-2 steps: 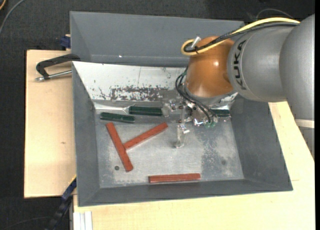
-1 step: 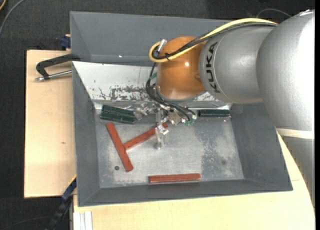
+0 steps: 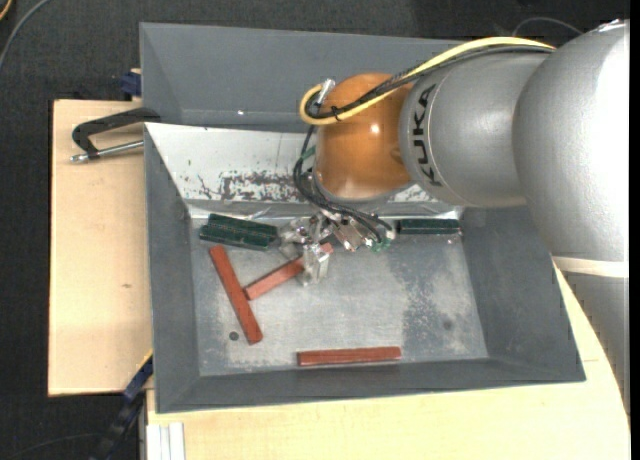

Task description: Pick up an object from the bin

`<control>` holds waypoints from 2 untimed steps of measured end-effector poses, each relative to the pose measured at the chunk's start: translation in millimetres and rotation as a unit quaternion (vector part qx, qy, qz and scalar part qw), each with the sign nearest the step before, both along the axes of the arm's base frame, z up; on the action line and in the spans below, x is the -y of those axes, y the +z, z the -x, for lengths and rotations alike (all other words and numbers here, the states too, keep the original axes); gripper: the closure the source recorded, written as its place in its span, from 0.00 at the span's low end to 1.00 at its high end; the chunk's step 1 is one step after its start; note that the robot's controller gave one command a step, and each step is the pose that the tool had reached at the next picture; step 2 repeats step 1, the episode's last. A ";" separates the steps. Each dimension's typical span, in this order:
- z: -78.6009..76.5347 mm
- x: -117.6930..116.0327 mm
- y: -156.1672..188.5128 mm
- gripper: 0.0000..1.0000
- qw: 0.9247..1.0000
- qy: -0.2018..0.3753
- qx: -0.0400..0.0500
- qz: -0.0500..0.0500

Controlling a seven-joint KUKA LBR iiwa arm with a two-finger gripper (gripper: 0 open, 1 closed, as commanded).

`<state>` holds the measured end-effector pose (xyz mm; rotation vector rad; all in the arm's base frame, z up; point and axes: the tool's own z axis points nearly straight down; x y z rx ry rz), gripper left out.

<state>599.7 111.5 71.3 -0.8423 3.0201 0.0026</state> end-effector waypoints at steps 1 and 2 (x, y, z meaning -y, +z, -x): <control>25.7 -18.2 164.5 1.00 1.000 0.017 0.005 -0.001; 25.7 -18.2 164.5 1.00 1.000 0.017 0.005 -0.001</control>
Offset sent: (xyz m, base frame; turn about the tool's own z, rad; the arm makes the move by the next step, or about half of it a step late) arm -0.0281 0.0166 0.1579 -0.0339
